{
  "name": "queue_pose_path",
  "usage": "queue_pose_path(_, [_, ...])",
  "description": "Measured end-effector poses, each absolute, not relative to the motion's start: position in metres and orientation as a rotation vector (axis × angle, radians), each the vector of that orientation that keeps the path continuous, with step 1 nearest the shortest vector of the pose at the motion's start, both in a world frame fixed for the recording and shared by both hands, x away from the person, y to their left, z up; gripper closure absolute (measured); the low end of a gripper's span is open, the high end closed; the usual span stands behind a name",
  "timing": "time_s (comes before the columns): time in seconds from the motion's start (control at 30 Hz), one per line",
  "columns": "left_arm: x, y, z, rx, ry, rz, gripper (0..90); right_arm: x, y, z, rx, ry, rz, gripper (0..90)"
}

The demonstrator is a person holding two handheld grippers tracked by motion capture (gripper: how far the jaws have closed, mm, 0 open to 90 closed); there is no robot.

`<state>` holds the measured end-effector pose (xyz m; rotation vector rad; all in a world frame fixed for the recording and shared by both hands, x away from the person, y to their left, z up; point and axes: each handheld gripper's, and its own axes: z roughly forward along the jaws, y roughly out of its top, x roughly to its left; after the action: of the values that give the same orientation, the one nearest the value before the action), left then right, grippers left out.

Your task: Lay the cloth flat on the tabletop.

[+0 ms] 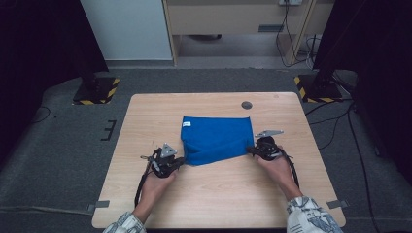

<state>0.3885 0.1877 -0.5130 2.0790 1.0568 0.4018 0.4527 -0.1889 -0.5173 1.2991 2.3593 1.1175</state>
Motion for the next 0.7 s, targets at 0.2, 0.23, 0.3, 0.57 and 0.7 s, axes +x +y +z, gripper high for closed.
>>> queue_pose_path(0.2, [0.385, 0.189, -0.51, 2.075, 1.037, 0.391, 87.1, 0.43, -0.199, -0.506, 1.279, 2.347, 1.146, 88.0])
queue_pose_path(0.23, [0.384, 0.188, -0.51, 2.077, 1.031, 0.389, 87.1, 0.425, -0.201, -0.506, 1.278, 2.346, 1.147, 88.0])
queue_pose_path(0.3, [0.38, 0.187, -0.507, 2.081, 1.018, 0.381, 87.1, 0.415, -0.205, -0.505, 1.282, 2.35, 1.149, 88.0])
queue_pose_path(0.57, [0.369, 0.184, -0.501, 2.086, 0.992, 0.368, 86.9, 0.381, -0.216, -0.499, 1.292, 2.362, 1.184, 87.9])
queue_pose_path(0.7, [0.367, 0.184, -0.501, 2.082, 0.987, 0.355, 86.4, 0.37, -0.222, -0.5, 1.312, 2.366, 1.179, 87.9])
